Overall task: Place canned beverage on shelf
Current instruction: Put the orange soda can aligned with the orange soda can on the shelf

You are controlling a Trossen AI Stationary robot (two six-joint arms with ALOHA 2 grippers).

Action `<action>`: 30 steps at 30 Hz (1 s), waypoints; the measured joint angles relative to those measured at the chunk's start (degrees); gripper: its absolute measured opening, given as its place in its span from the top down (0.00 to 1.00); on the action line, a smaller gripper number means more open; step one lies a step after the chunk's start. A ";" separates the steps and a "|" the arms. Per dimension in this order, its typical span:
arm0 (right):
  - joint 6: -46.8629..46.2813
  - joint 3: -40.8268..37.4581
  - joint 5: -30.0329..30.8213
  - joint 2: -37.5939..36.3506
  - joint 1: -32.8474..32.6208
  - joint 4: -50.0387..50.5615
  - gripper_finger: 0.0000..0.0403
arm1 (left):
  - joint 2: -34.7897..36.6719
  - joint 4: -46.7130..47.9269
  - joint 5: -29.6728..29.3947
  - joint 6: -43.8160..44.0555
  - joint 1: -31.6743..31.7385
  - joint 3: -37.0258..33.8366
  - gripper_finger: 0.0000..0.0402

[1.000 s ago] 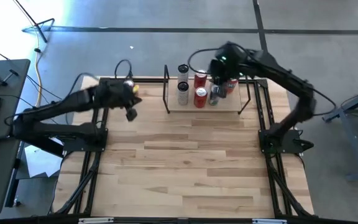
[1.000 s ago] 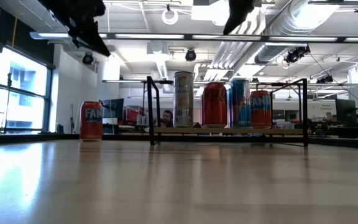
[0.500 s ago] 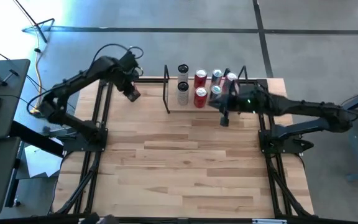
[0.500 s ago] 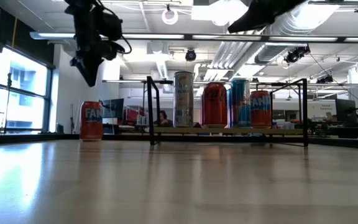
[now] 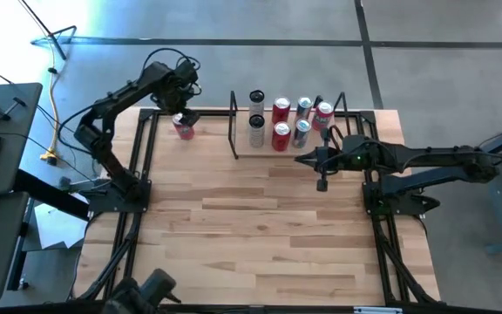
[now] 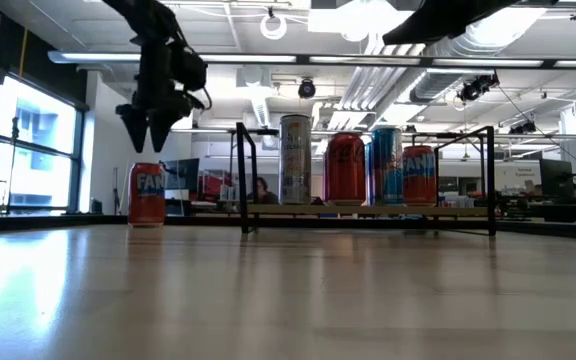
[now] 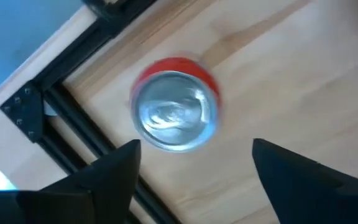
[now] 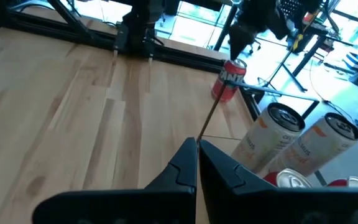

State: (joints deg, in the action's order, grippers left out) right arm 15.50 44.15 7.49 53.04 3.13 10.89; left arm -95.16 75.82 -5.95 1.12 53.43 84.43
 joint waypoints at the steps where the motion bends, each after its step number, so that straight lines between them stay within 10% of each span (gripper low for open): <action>1: 0.01 0.04 0.00 0.00 -0.09 -0.02 1.00 | -0.70 -0.05 -0.62 -0.70 0.46 -0.01 0.24; 30: -0.08 0.12 -0.15 0.02 -0.23 -1.35 1.00 | -4.69 -4.89 4.29 -2.52 6.56 0.10 0.22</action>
State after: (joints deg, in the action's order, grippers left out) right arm 15.42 44.27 7.33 53.06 2.90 9.54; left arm -99.86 70.94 -1.67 -1.40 59.99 84.53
